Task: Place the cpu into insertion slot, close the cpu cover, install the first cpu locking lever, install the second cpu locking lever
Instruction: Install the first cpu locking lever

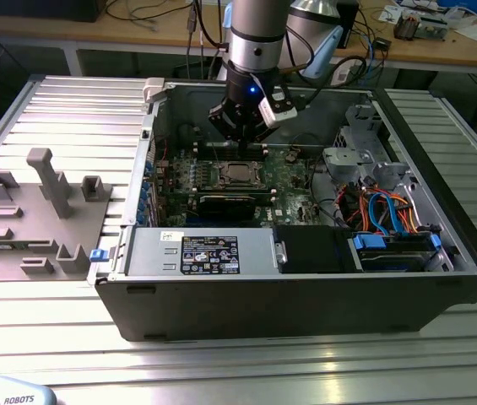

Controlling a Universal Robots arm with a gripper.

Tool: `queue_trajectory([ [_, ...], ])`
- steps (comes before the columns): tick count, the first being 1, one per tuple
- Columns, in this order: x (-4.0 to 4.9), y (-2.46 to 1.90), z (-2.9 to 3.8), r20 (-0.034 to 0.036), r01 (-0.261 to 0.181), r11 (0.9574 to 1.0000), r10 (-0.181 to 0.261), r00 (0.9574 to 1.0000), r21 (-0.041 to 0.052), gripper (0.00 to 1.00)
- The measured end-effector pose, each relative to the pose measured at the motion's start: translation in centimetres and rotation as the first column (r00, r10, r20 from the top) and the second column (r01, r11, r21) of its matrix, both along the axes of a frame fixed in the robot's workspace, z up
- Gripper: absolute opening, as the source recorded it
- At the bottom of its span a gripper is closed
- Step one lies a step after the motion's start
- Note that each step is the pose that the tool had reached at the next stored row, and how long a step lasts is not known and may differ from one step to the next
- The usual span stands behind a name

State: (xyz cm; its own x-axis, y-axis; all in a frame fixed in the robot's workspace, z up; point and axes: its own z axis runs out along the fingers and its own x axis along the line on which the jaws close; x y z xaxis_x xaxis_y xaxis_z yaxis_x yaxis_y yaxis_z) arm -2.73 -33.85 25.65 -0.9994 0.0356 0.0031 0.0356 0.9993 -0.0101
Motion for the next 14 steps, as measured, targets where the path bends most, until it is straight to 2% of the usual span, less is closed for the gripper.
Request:
queue_trajectory([
  [2,0.01,0.0,-0.03,0.0228,0.0,1.0,0.0,0.9997,0.0,0.11],
  [8,-0.02,0.0,-0.01,0.023,0.0,1.0,0.0,0.9997,-0.0001,0.11],
  [11,-0.15,-0.01,0.3,0.0243,0.0,1.0,0.0,0.9997,-0.0002,0.11],
  [14,-0.71,0.0,0.49,0.0279,0.0,1.0,0.0,0.9996,0.0004,0.11],
])
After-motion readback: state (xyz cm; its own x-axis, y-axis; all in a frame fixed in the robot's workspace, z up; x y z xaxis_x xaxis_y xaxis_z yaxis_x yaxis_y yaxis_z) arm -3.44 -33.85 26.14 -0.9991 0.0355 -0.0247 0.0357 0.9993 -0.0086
